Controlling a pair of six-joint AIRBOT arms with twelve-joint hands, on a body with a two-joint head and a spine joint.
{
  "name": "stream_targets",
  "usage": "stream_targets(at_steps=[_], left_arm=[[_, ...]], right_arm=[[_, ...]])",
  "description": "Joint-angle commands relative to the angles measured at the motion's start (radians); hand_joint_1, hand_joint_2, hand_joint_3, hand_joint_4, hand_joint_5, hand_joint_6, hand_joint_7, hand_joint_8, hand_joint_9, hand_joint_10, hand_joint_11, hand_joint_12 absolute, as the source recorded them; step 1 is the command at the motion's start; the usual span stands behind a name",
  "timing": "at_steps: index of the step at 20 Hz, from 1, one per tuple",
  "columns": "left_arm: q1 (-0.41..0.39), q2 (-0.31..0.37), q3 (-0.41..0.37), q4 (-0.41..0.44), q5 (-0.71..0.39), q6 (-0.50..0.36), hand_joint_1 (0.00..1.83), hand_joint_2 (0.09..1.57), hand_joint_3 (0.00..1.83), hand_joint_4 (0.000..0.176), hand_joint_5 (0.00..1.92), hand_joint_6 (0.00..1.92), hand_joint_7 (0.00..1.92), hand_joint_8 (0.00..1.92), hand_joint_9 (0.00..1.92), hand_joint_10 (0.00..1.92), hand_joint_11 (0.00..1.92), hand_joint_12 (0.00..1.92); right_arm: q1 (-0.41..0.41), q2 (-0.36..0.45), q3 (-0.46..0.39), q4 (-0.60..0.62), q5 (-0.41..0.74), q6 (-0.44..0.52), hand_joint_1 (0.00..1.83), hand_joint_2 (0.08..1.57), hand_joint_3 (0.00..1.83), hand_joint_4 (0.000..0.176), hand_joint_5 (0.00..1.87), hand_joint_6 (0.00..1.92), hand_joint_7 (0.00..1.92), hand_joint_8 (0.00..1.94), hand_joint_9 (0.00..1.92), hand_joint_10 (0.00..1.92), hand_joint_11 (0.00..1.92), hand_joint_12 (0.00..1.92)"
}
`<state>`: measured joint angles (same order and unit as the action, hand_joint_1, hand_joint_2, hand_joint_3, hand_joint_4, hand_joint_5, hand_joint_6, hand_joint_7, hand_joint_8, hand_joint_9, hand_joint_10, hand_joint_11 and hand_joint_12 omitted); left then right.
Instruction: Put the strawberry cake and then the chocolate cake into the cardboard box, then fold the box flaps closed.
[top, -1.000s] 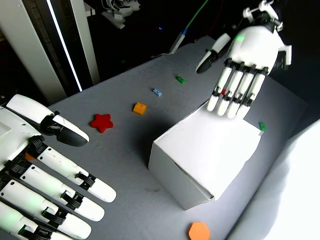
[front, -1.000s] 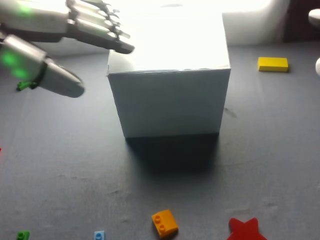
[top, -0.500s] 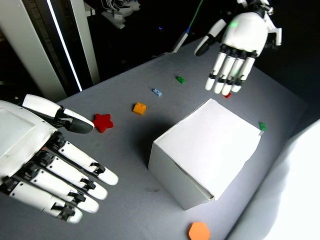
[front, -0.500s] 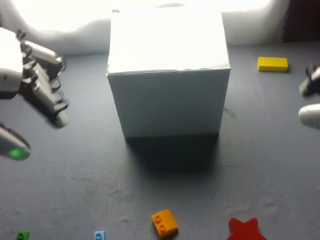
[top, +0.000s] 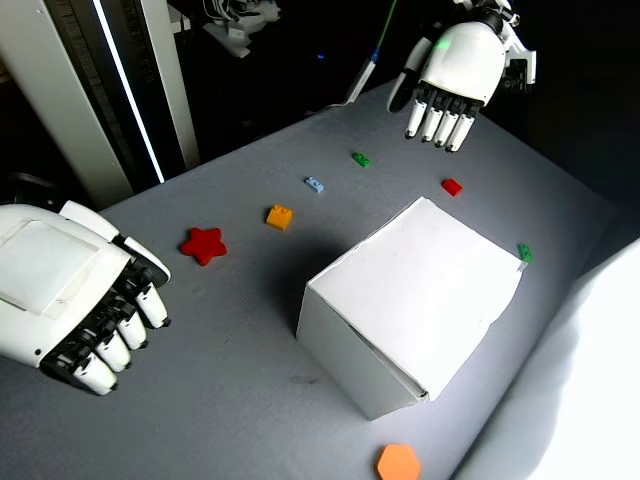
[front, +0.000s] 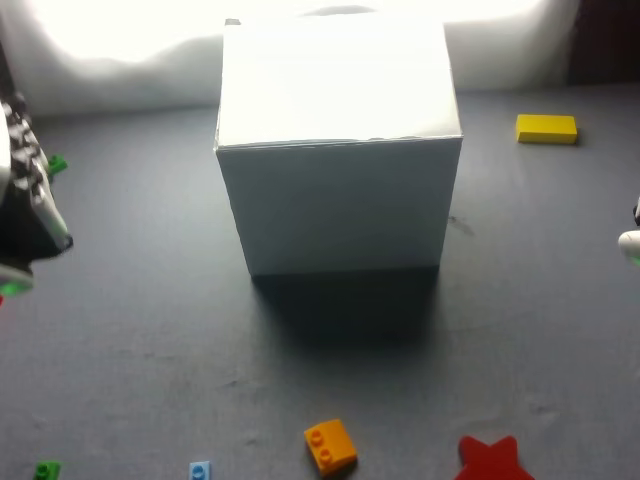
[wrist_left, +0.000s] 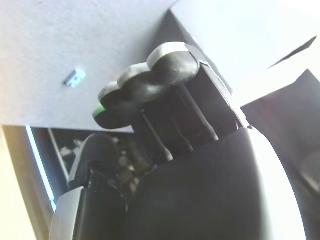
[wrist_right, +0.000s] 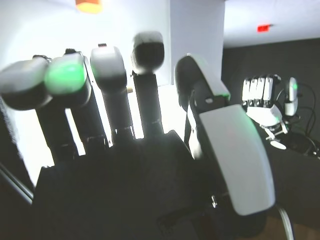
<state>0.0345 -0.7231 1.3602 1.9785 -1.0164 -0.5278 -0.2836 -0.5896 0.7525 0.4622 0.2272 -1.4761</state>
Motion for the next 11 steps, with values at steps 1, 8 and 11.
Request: stream_targets(at_steps=[1, 8, 11], left_arm=[[-0.033, 0.015, 0.009, -0.046, -0.016, -0.010, 0.41, 1.50, 0.00, 0.000, 0.99, 1.77, 1.13, 1.71, 1.13, 1.88, 1.05, 1.92], [-0.135, 0.021, 0.044, 0.027, -0.061, -0.045, 0.35, 1.51, 0.00, 0.000, 0.97, 1.81, 1.09, 1.82, 1.11, 1.92, 1.11, 1.92], [-0.160, 0.021, 0.058, 0.038, -0.069, -0.065, 0.34, 1.52, 0.00, 0.000, 0.97, 1.81, 1.09, 1.79, 1.09, 1.92, 1.10, 1.92]], right_arm=[[0.012, 0.012, 0.003, -0.007, 0.108, -0.002, 0.24, 1.54, 0.02, 0.000, 1.11, 1.92, 1.33, 1.94, 1.40, 1.92, 1.40, 1.92], [-0.015, 0.001, 0.004, -0.061, 0.187, -0.005, 0.31, 1.54, 0.00, 0.000, 1.11, 1.92, 1.30, 1.94, 1.34, 1.92, 1.39, 1.92], [-0.023, -0.004, 0.004, -0.097, 0.200, -0.004, 0.24, 1.57, 0.01, 0.000, 1.13, 1.92, 1.31, 1.94, 1.36, 1.92, 1.44, 1.92]])
